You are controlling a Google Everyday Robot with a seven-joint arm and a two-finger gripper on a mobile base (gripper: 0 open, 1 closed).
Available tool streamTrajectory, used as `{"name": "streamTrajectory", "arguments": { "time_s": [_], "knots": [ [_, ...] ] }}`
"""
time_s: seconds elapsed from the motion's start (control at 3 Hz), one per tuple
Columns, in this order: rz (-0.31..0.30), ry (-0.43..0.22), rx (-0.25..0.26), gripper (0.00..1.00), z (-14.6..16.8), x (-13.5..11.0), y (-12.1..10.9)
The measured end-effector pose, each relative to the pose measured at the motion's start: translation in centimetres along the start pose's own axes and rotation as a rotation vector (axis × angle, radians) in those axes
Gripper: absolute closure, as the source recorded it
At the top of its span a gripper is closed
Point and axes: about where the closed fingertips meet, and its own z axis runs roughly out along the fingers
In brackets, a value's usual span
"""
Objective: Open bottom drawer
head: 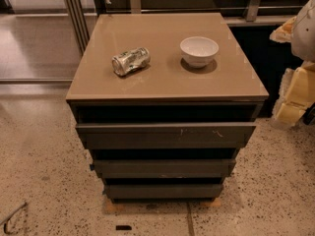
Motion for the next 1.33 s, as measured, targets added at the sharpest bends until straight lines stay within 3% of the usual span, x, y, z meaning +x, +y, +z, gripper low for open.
{"name": "streamTrajectory", "arguments": {
  "time_s": [0.33, 0.67, 1.0, 1.33],
  "knots": [
    [0.0, 0.0, 0.0, 0.0, 0.0, 0.0, 0.0],
    [0.005, -0.005, -0.002, 0.0, 2.1, 1.2, 1.0],
    [0.024, -0.054, -0.036, 0.0, 7.3, 3.8, 3.9],
    [0.055, -0.142, -0.131, 0.0, 14.9, 6.5, 7.8]
  ]
}}
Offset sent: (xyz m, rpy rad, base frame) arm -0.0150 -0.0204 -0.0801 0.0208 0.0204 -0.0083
